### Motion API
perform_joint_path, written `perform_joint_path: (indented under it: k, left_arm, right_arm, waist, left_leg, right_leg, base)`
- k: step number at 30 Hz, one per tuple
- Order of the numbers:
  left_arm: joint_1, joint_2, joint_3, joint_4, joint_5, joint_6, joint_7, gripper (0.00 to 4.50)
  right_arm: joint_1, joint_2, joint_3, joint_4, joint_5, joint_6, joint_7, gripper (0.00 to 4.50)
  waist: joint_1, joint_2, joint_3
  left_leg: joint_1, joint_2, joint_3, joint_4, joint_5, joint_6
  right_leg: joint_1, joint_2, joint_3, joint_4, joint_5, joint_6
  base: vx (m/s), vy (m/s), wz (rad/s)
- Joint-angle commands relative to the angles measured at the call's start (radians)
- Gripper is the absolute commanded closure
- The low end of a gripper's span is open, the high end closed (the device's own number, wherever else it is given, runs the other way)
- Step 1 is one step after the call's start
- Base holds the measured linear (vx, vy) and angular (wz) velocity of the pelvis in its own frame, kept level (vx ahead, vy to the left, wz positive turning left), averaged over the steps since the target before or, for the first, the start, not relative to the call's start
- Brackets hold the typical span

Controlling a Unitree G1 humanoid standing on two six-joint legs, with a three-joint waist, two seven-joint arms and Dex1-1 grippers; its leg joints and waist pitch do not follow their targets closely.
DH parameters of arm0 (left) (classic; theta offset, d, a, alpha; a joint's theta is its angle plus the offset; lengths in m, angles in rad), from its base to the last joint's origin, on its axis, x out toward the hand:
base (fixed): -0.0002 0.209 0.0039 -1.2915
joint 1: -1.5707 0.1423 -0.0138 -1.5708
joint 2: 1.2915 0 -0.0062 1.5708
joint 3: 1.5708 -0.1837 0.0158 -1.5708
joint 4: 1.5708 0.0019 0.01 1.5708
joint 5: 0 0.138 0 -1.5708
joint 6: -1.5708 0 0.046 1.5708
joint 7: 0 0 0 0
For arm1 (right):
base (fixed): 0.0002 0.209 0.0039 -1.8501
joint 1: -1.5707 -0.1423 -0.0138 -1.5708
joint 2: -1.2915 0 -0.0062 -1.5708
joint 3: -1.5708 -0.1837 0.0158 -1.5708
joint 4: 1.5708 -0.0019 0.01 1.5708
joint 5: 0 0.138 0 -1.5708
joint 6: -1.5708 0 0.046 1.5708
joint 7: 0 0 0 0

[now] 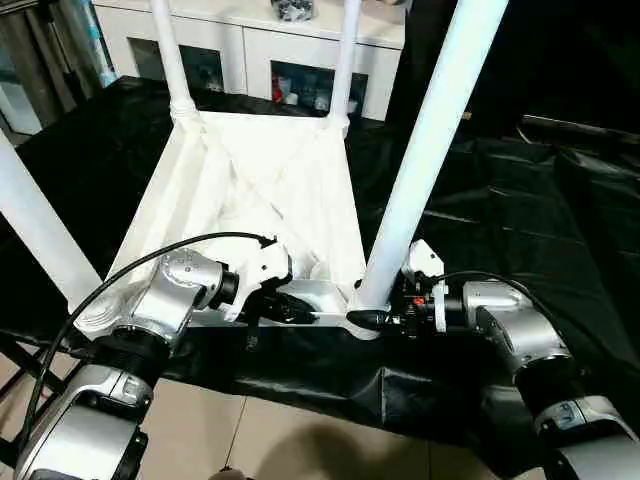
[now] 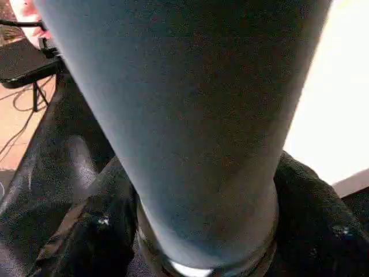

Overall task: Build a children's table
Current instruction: Rotate leg to tighten

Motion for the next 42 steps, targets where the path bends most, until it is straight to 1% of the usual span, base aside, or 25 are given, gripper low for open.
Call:
perform_joint_path:
  k: [1, 2, 4, 5, 7, 8, 10, 11, 12, 15, 16, 18, 19, 20, 21, 22, 25, 29, 31, 32, 34, 36, 40, 41, 42]
  left_arm:
    - [0.011, -0.047, -0.017, 0.031, -0.018, -0.006, 0.021, 4.5]
    - [-0.004, -0.065, 0.0, 0.056, -0.011, -0.004, 0.082, 4.5]
    - [-0.013, -0.077, 0.011, 0.069, -0.01, 0.0, 0.115, 4.5]
    - [-0.034, -0.102, 0.029, 0.09, -0.006, 0.016, 0.183, 4.5]
    - [-0.048, -0.118, 0.036, 0.101, -0.003, 0.025, 0.221, 4.5]
    - [-0.052, -0.124, 0.038, 0.105, -0.001, 0.027, 0.23, 4.5]
    - [-0.084, -0.172, 0.044, 0.125, 0.01, 0.047, 0.315, 4.5]
    - [-0.088, -0.178, 0.045, 0.127, 0.012, 0.05, 0.325, 4.5]
    - [-0.098, -0.198, 0.047, 0.131, 0.015, 0.057, 0.356, 4.5]
    - [-0.107, -0.23, 0.042, 0.132, 0.025, 0.061, 0.403, 4.5]
    - [-0.106, -0.242, 0.036, 0.124, 0.027, 0.064, 0.407, 4.5]
    - [-0.102, -0.258, 0.028, 0.113, 0.034, 0.064, 0.412, 4.5]
    - [-0.098, -0.264, 0.025, 0.105, 0.033, 0.068, 0.411, 4.5]
    - [-0.093, -0.27, 0.023, 0.098, 0.031, 0.068, 0.411, 4.5]
    - [-0.09, -0.269, 0.023, 0.096, 0.03, 0.065, 0.409, 4.5]
    - [-0.087, -0.266, 0.022, 0.093, 0.028, 0.064, 0.404, 4.5]
    - [-0.077, -0.247, 0.021, 0.09, 0.022, 0.046, 0.369, 4.5]
    - [-0.047, -0.201, 0.013, 0.06, 0.007, 0.009, 0.272, 4.5]
    - [-0.042, -0.194, 0.012, 0.054, 0.002, -0.002, 0.251, 4.5]
    - [-0.025, -0.164, 0.004, 0.033, -0.006, -0.013, 0.191, 4.5]
    - [-0.012, -0.14, 0.0, 0.018, -0.014, -0.014, 0.145, 4.5]
    - [-0.007, -0.126, -0.002, 0.011, -0.017, -0.014, 0.12, 4.5]
    - [-0.002, -0.083, -0.004, 0.019, -0.015, -0.04, 0.046, 4.5]
    - [-0.003, -0.078, -0.003, 0.024, -0.014, -0.041, 0.037, 4.5]
    - [-0.006, -0.072, -0.003, 0.028, -0.012, -0.046, 0.031, 4.5]
  right_arm:
    - [0.004, 0.021, 0.009, -0.014, 0.003, 0.016, -0.025, 1.73]
    - [-0.004, 0.046, -0.01, 0.007, 0.001, 0.01, -0.085, 1.74]
    - [-0.014, 0.064, -0.025, 0.032, -0.007, 0.006, -0.145, 1.74]
    - [-0.035, 0.098, -0.052, 0.084, -0.024, 0.0, -0.275, 1.74]
    - [-0.048, 0.12, -0.068, 0.116, -0.033, -0.001, -0.357, 1.75]
    - [-0.053, 0.128, -0.073, 0.125, -0.035, 0.001, -0.384, 1.75]
    - [-0.088, 0.189, -0.108, 0.2, -0.043, 0.005, -0.577, 1.75]
    - [-0.092, 0.197, -0.111, 0.209, -0.045, 0.004, -0.6, 1.75]
    - [-0.106, 0.219, -0.124, 0.229, -0.042, 0.016, -0.659, 1.75]
    - [-0.126, 0.256, -0.144, 0.254, -0.044, 0.01, -0.752, 1.75]
    - [-0.129, 0.269, -0.146, 0.256, -0.046, -0.003, -0.759, 1.2]
    - [-0.132, 0.282, -0.138, 0.263, -0.07, -0.031, -0.786, 1.06]
    - [-0.133, 0.289, -0.139, 0.264, -0.062, -0.035, -0.766, 1.06]
    - [-0.139, 0.291, -0.134, 0.267, -0.057, -0.046, -0.741, 0.85]
    - [-0.14, 0.286, -0.126, 0.266, -0.064, -0.054, -0.733, 0.7]
    - [-0.14, 0.279, -0.115, 0.263, -0.072, -0.062, -0.719, 0.63]
    - [-0.13, 0.251, -0.096, 0.235, -0.071, -0.068, -0.642, 0.41]
    - [-0.09, 0.177, -0.051, 0.159, -0.061, -0.086, -0.427, 0.41]
    - [-0.083, 0.166, -0.047, 0.146, -0.058, -0.086, -0.396, 0.41]
    - [-0.064, 0.124, -0.035, 0.106, -0.044, -0.071, -0.297, 0.41]
    - [-0.05, 0.09, -0.026, 0.078, -0.034, -0.059, -0.219, 0.41]
    - [-0.042, 0.066, -0.016, 0.06, -0.025, -0.046, -0.169, 0.41]
    - [-0.018, 0.005, 0.006, 0.004, -0.009, -0.008, -0.037, 0.41]
    - [-0.016, -0.001, 0.007, 0.0, -0.009, -0.006, -0.024, 0.65]
    - [-0.014, -0.006, 0.008, -0.005, -0.009, -0.002, -0.013, 0.74]
  waist:
    - [-0.001, -0.009, -0.053]
    - [-0.002, -0.01, -0.051]
    - [-0.006, -0.011, -0.049]
    - [-0.011, -0.012, -0.049]
    - [-0.023, -0.013, -0.048]
    - [-0.024, -0.012, -0.048]
    - [-0.032, -0.011, -0.045]
    - [-0.034, -0.011, -0.048]
    - [-0.035, -0.008, -0.049]
    - [-0.038, -0.008, -0.049]
    - [-0.038, -0.009, -0.051]
    - [-0.037, -0.009, -0.054]
    - [-0.038, -0.009, -0.054]
    - [-0.032, -0.007, -0.056]
    - [-0.032, -0.008, -0.055]
    - [-0.031, -0.009, -0.056]
    - [-0.03, -0.01, -0.057]
    - [-0.022, -0.011, -0.057]
    - [-0.021, -0.011, -0.057]
    - [-0.018, -0.011, -0.056]
    - [-0.016, -0.01, -0.056]
    - [-0.013, -0.01, -0.053]
    - [-0.004, -0.012, -0.053]
    - [-0.002, -0.012, -0.053]
    - [-0.001, -0.012, -0.053]
  left_leg:
    - [0.013, 0.037, -0.015, -0.068, -0.244, 0.032]
    - [0.015, 0.036, -0.016, -0.07, -0.258, 0.026]
    - [0.017, 0.034, -0.019, -0.071, -0.283, 0.011]
    - [0.019, 0.035, -0.02, -0.072, -0.292, -0.001]
    - [0.015, 0.032, -0.026, -0.074, -0.308, -0.015]
    - [0.016, 0.033, -0.027, -0.074, -0.312, -0.015]
    - [0.02, 0.031, -0.025, -0.072, -0.328, -0.013]
    - [0.019, 0.029, -0.028, -0.072, -0.331, -0.016]
    - [0.017, 0.031, -0.029, -0.074, -0.324, -0.017]
    - [0.018, 0.032, -0.025, -0.073, -0.319, -0.009]
    - [0.015, 0.033, -0.024, -0.074, -0.308, -0.007]
    - [0.013, 0.033, -0.022, -0.072, -0.283, 0.0]
    - [0.013, 0.032, -0.02, -0.072, -0.276, 0.001]
    - [0.017, 0.033, -0.016, -0.067, -0.257, 0.015]
    - [0.016, 0.032, -0.015, -0.067, -0.254, 0.019]
    - [0.009, 0.031, -0.016, -0.068, -0.239, 0.026]
    - [0.009, 0.031, -0.015, -0.067, -0.221, 0.04]
    - [0.007, 0.033, -0.015, -0.065, -0.213, 0.058]
    - [0.007, 0.035, -0.015, -0.066, -0.209, 0.061]
    - [0.01, 0.034, -0.015, -0.066, -0.214, 0.063]
    - [0.01, 0.037, -0.015, -0.066, -0.215, 0.065]
    - [0.011, 0.038, -0.014, -0.068, -0.225, 0.063]
    - [0.011, 0.04, -0.013, -0.068, -0.234, 0.051]
    - [0.011, 0.04, -0.013, -0.067, -0.234, 0.048]
    - [0.01, 0.04, -0.013, -0.067, -0.232, 0.046]
  right_leg:
    - [0.036, -0.072, 0.049, -0.082, -0.306, -0.189]
    - [0.033, -0.073, 0.049, -0.086, -0.339, -0.18]
    - [0.031, -0.075, 0.049, -0.093, -0.392, -0.166]
    - [0.027, -0.076, 0.05, -0.095, -0.419, -0.159]
    - [0.03, -0.078, 0.046, -0.099, -0.474, -0.142]
    - [0.031, -0.079, 0.045, -0.101, -0.486, -0.136]
    - [0.021, -0.078, 0.048, -0.108, -0.504, -0.132]
    - [0.025, -0.078, 0.045, -0.109, -0.521, -0.123]
    - [0.028, -0.079, 0.045, -0.107, -0.509, -0.124]
    - [0.024, -0.075, 0.049, -0.104, -0.438, -0.145]
    - [0.027, -0.075, 0.049, -0.1, -0.407, -0.151]
    - [0.029, -0.073, 0.05, -0.093, -0.344, -0.166]
    - [0.029, -0.072, 0.05, -0.092, -0.329, -0.171]
    - [0.03, -0.072, 0.052, -0.088, -0.272, -0.193]
    - [0.03, -0.071, 0.052, -0.086, -0.262, -0.197]
    - [0.039, -0.071, 0.051, -0.083, -0.249, -0.197]
    - [0.041, -0.07, 0.05, -0.08, -0.222, -0.202]
    - [0.045, -0.071, 0.05, -0.079, -0.211, -0.202]
    - [0.045, -0.072, 0.05, -0.078, -0.204, -0.206]
    - [0.045, -0.071, 0.05, -0.079, -0.211, -0.207]
    - [0.044, -0.071, 0.05, -0.077, -0.203, -0.212]
    - [0.043, -0.069, 0.049, -0.079, -0.221, -0.214]
    - [0.041, -0.07, 0.048, -0.079, -0.258, -0.202]
    - [0.041, -0.07, 0.049, -0.079, -0.262, -0.2]
    - [0.041, -0.071, 0.049, -0.079, -0.262, -0.2]
  base:
    - [0.0, 0.0, 0.0]
    - [0.0, 0.0, 0.0]
    - [0.0, 0.0, 0.0]
    - [0.0, 0.0, 0.0]
    - [0.0, 0.0, 0.0]
    - [0.0, 0.0, 0.0]
    - [0.0, 0.0, 0.0]
    - [0.0, 0.0, 0.0]
    - [0.0, 0.0, 0.0]
    - [0.0, 0.0, 0.0]
    - [0.0, 0.0, 0.0]
    - [0.0, 0.0, 0.0]
    - [0.0, 0.0, 0.0]
    - [0.0, 0.0, 0.0]
    - [0.0, 0.0, 0.0]
    - [0.0, 0.0, 0.0]
    - [0.0, 0.0, 0.0]
    - [0.0, 0.0, 0.0]
    - [0.0, 0.0, 0.0]
    - [0.0, 0.0, 0.0]
    - [0.0, 0.0, 0.0]
    - [0.0, 0.0, 0.0]
    - [0.0, 0.0, 0.0]
    - [0.0, 0.0, 0.0]
    - [0.0, 0.0, 0.0]
